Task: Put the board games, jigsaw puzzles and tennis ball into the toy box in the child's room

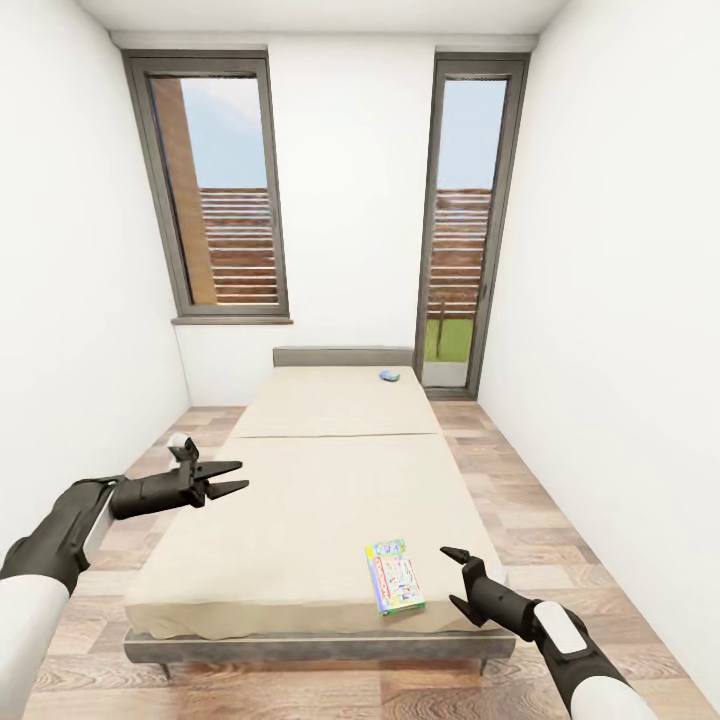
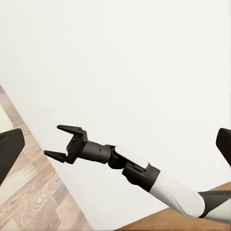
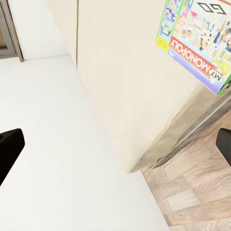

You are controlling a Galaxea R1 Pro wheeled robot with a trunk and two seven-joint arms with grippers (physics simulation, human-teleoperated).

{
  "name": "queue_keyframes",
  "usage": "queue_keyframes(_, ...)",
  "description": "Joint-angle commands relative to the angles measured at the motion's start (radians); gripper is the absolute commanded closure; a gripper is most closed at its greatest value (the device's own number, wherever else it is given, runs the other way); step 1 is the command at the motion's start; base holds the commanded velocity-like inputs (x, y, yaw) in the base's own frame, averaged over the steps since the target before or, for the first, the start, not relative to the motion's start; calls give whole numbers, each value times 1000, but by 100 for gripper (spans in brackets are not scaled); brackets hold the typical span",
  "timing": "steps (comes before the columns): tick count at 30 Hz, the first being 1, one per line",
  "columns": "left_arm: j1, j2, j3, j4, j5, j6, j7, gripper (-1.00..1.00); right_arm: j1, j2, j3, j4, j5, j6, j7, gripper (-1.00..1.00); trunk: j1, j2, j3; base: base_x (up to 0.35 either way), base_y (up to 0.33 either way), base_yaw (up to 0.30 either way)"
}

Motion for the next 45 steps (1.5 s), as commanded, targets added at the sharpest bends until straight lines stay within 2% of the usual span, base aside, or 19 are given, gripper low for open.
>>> queue_keyframes(1,-1,-1,-1,-4,0,11,-4,-100,-1,1,-7,0,4,6,3,-100,0,-1,-1,0,0,0)
queue_keyframes(3,-1,-3,-3,-12,0,12,-4,-100,-1,1,-7,0,4,5,3,-100,0,-1,-1,0,0,0)
queue_keyframes(18,-1,1,-7,-21,1,13,-4,-100,-1,3,-6,-5,2,0,11,-100,58,-106,-48,0,0,0)
queue_keyframes(19,5,-5,-1,-27,6,17,-4,-100,5,-2,0,-10,-2,-6,17,-100,57,-106,-48,0,0,0)
queue_keyframes(22,22,-22,14,-44,14,14,-4,-100,9,8,4,-19,-4,-22,34,-100,57,-106,-48,0,0,0)
queue_keyframes(24,24,-31,6,-32,8,14,-4,-100,9,13,-8,-14,-5,-23,32,-100,57,-106,-48,0,0,0)
queue_keyframes(29,9,-28,0,-4,2,16,-4,-100,10,5,-32,-10,-9,-38,4,-100,57,-106,-48,0,0,0)
queue_keyframes(41,6,-27,-1,49,1,21,-4,-100,10,1,-36,-9,-10,-49,-9,-100,57,-106,-48,0,0,0)
queue_keyframes(45,5,-27,12,50,1,22,-4,-100,10,1,-36,-9,-10,-49,-9,-100,65,-120,-54,0,0,0)
